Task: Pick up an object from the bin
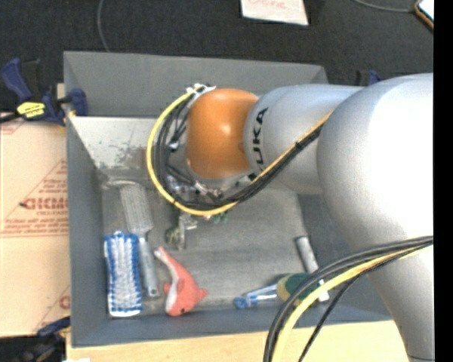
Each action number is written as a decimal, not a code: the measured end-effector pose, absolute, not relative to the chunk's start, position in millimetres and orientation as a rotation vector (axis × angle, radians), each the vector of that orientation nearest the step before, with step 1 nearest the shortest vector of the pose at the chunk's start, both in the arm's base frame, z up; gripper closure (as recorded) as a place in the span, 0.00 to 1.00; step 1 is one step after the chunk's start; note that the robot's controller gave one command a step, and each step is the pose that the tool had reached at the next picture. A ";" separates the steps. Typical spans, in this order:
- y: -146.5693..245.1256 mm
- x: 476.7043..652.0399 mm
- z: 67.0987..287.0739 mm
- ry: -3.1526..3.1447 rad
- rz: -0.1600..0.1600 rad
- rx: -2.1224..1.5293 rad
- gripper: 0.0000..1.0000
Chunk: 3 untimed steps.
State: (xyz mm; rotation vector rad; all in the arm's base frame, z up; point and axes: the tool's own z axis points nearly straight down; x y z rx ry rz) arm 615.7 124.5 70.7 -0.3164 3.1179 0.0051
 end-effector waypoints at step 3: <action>102.2 654.5 70.1 2.975 0.002 -0.962 1.00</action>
Offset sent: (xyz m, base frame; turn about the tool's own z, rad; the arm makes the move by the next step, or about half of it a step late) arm 0.0291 -0.0198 -0.0007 0.0058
